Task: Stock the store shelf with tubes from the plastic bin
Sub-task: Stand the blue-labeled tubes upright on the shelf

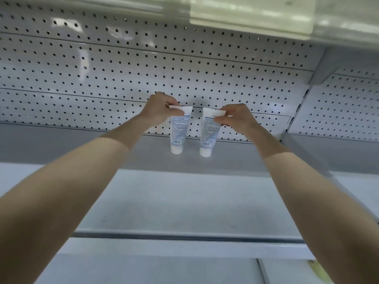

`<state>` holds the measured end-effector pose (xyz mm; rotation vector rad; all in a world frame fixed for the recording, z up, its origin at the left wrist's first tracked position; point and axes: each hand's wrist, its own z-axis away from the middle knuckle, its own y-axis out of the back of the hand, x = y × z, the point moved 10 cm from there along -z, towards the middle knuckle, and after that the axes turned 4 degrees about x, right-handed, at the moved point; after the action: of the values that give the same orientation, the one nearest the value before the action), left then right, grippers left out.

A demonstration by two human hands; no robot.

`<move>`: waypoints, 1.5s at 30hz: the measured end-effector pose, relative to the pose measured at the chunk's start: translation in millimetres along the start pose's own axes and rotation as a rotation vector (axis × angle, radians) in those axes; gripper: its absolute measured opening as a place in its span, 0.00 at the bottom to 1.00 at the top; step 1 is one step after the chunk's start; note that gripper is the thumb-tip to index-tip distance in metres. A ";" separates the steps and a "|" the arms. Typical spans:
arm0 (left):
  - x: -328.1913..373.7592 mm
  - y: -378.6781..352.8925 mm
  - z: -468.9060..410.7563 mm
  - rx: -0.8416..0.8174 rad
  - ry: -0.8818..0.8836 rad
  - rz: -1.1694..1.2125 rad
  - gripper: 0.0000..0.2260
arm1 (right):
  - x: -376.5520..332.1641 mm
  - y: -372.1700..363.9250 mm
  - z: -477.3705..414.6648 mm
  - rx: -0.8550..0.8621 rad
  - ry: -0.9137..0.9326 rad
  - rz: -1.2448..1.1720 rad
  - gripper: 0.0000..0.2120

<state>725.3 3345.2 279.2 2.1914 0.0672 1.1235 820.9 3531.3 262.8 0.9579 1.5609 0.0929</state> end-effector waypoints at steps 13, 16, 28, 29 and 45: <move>-9.6 1.5 -11.2 -0.044 -0.002 -0.039 0.09 | 3.8 4.0 -10.6 0.010 0.026 0.051 0.09; -13.5 -0.5 -12.3 -0.045 0.016 -0.014 0.09 | 6.1 3.4 -11.9 0.003 0.018 0.041 0.09; -32.5 -1.6 -2.8 -0.013 0.083 0.055 0.19 | 15.2 4.9 -6.2 0.029 -0.016 0.028 0.16; -34.4 -2.0 0.2 -0.020 0.101 0.058 0.22 | 17.6 4.5 -5.1 0.030 -0.033 0.032 0.19; -62.0 13.4 156.2 -0.356 0.290 -0.153 0.31 | -3.9 -61.5 139.7 -0.206 -0.217 0.364 0.26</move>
<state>798.4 3230.7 179.5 1.6739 0.1457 1.2512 908.6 3425.9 195.7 1.0413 1.1425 0.3856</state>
